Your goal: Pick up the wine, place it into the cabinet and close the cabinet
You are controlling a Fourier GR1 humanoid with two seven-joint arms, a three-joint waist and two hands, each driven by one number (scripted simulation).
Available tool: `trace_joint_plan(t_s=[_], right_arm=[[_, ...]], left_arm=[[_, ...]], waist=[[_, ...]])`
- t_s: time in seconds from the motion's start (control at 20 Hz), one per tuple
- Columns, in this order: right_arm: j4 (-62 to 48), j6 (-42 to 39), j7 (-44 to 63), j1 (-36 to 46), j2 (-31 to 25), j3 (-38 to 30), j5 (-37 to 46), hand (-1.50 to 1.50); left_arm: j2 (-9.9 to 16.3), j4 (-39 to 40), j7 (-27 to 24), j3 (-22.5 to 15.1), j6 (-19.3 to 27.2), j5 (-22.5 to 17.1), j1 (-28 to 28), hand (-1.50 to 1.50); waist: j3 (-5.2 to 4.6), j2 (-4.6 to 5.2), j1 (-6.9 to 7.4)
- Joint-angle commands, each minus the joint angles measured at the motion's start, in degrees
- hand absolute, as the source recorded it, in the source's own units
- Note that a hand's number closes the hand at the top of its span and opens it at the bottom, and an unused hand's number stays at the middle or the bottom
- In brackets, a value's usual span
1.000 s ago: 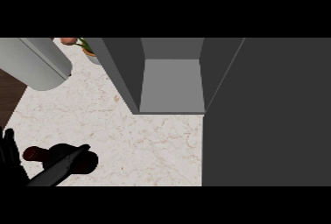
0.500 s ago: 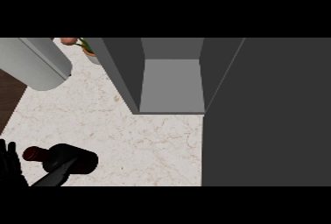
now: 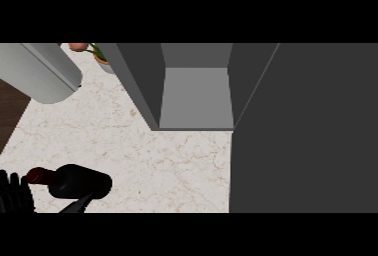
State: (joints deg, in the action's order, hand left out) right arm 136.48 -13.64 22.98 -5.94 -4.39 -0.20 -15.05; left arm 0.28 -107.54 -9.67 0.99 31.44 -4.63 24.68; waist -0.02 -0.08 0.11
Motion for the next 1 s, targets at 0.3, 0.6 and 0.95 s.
trace_joint_plan(t_s=[0.3,0.6,0.95], right_arm=[[1.0,1.35,3.46,2.78,-0.02,-0.32,-0.79,-1.5],[2.62,-1.25,0.06,-1.07,0.09,-2.07,-1.78,-1.5],[2.66,-1.17,1.12,-1.37,0.31,-0.61,0.67,-1.5]], left_arm=[[-0.21,16.73,-10.95,5.77,-6.87,-7.76,-4.59,-1.5],[1.34,21.29,-11.82,8.92,-9.55,-9.57,-7.28,-1.5],[-0.24,29.07,-16.36,7.54,-9.3,-9.83,-10.3,-1.5]], waist=[[-0.01,0.05,-0.05],[0.02,0.03,-0.19],[0.01,0.04,-0.18]])
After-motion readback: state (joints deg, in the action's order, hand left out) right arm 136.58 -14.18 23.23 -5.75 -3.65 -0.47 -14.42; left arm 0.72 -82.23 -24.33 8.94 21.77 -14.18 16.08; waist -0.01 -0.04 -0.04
